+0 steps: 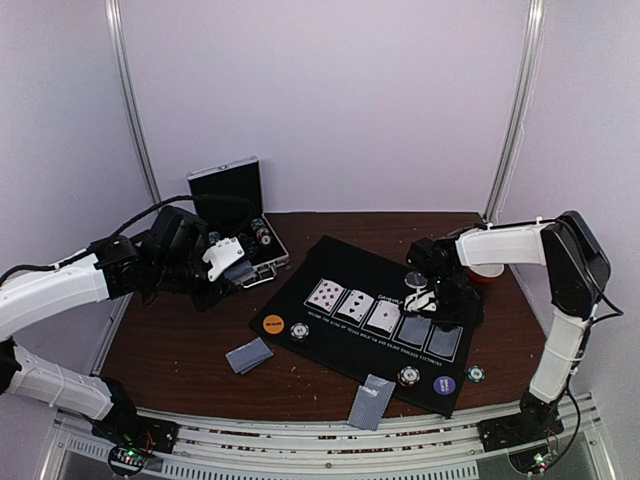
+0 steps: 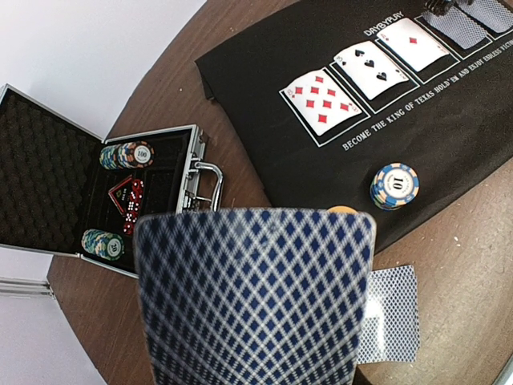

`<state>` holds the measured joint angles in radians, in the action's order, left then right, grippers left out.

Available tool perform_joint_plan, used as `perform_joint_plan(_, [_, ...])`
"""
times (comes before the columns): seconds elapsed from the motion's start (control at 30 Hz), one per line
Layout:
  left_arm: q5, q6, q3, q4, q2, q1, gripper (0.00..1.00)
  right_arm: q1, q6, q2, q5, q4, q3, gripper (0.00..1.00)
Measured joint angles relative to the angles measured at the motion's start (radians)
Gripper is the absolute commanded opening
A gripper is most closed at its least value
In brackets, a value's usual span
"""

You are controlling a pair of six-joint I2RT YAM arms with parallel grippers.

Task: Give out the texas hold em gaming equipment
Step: Place the poker card in the community card area, then place the face-down deck piles at the center of the board.

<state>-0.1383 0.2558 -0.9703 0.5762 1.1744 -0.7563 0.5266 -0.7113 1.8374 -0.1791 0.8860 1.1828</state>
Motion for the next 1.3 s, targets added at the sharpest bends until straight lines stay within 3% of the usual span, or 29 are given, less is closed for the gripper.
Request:
perform_joint_plan(0.07, [-0.001, 0.000, 0.000, 0.000, 0.000, 0.000, 0.36, 0.000, 0.005, -0.010, -0.013, -0.007, 0.000, 0.55])
perform_joint_plan(0.17, [-0.014, -0.005, 0.004, -0.001, 0.000, 0.000, 0.36, -0.001, 0.014, -0.047, -0.042, -0.025, 0.004, 0.99])
perform_joint_plan(0.33, [-0.031, -0.061, 0.014, 0.000, 0.024, 0.028, 0.35, -0.001, 0.038, -0.194, -0.084, -0.115, 0.013, 1.00])
perform_joint_plan(0.6, [-0.008, -0.285, 0.052, -0.002, 0.160, 0.292, 0.34, -0.001, 0.066, -0.497, -0.094, -0.398, -0.008, 1.00])
perform_joint_plan(0.8, [0.031, -0.418, 0.108, -0.038, 0.263, 0.445, 0.35, -0.001, 0.071, -0.542, -0.068, -0.445, -0.035, 1.00])
perform_joint_plan(1.1, [0.061, -0.513, 0.112, -0.092, 0.411, 0.525, 0.48, -0.001, 0.072, -0.552, -0.053, -0.441, -0.101, 1.00])
perform_joint_plan(1.3, [0.079, -0.536, 0.110, -0.114, 0.464, 0.525, 0.68, -0.001, 0.072, -0.571, -0.039, -0.447, -0.116, 1.00])
